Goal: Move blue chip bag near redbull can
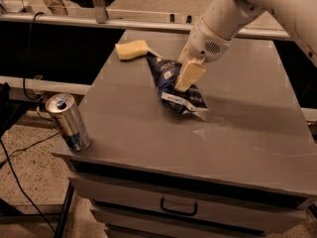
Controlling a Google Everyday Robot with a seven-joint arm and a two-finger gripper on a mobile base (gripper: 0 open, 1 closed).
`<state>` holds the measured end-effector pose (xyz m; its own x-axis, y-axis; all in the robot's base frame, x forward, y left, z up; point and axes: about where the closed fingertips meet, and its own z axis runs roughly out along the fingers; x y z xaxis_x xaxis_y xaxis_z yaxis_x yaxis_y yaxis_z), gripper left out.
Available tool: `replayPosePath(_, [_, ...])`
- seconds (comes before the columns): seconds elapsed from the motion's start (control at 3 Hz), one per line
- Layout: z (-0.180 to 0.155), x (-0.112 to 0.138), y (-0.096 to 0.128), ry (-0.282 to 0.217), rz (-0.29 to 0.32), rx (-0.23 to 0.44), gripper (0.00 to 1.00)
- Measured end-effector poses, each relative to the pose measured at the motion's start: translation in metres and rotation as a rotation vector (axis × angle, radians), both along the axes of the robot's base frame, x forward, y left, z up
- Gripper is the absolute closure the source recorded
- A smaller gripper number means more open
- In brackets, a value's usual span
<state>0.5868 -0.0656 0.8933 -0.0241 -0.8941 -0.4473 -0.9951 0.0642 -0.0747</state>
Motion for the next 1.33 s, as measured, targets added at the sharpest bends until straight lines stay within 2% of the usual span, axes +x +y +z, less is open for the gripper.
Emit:
replayPosePath(1.0, [-0.013, -0.011, 0.033, 0.084, 0.059, 0.006, 1.00])
replayPosePath(1.33, [-0.011, -0.018, 0.053, 0.134, 0.108, 0.002, 1.00])
